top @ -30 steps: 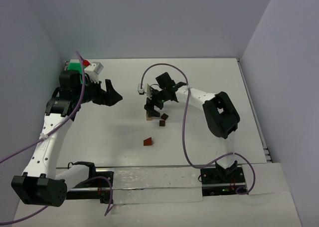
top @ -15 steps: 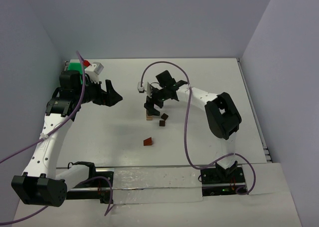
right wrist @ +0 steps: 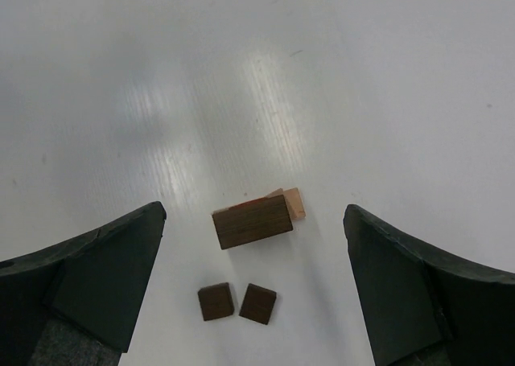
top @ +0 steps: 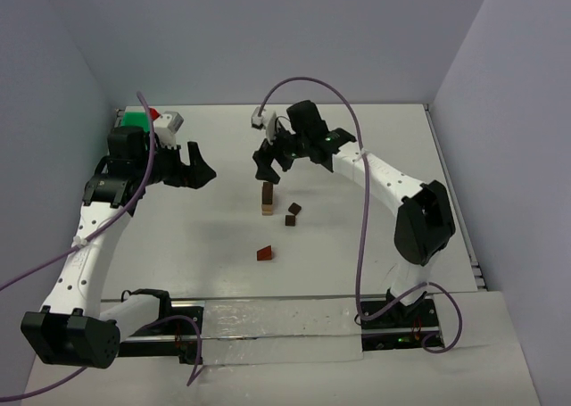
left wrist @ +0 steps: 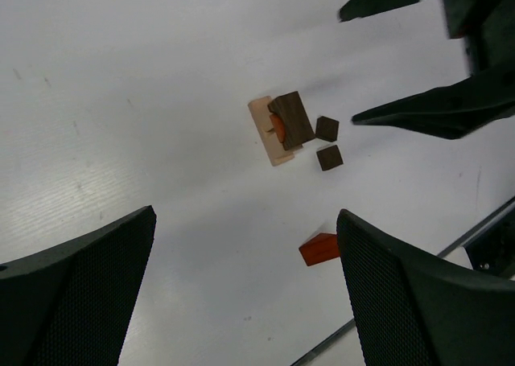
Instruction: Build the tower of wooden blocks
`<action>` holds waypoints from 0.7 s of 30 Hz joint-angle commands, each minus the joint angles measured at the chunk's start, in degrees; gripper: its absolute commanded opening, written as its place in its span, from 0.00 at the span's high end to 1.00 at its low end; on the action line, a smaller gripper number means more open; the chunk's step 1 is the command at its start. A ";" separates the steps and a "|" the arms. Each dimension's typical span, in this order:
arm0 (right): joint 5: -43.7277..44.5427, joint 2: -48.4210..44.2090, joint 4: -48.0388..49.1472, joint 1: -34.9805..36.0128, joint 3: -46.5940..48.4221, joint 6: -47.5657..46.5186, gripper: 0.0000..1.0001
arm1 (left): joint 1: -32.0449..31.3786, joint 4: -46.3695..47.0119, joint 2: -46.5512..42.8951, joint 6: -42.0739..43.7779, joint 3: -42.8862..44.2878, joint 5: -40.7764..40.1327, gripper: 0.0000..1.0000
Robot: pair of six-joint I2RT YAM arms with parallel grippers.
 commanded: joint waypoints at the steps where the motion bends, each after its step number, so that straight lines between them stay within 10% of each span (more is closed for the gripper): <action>1: 19.20 -5.19 2.45 0.99 4.10 25.05 0.00 | 0.46 2.52 0.42 -1.82 0.89 -9.78 0.01; 5: 36.21 -0.97 -10.80 2.59 13.38 37.72 0.05 | 0.80 3.65 -0.03 -3.89 1.08 -14.61 0.01; 21: 36.53 11.66 -22.33 6.46 18.11 52.78 0.00 | 2.04 4.19 -3.77 -3.55 -1.34 -16.35 0.01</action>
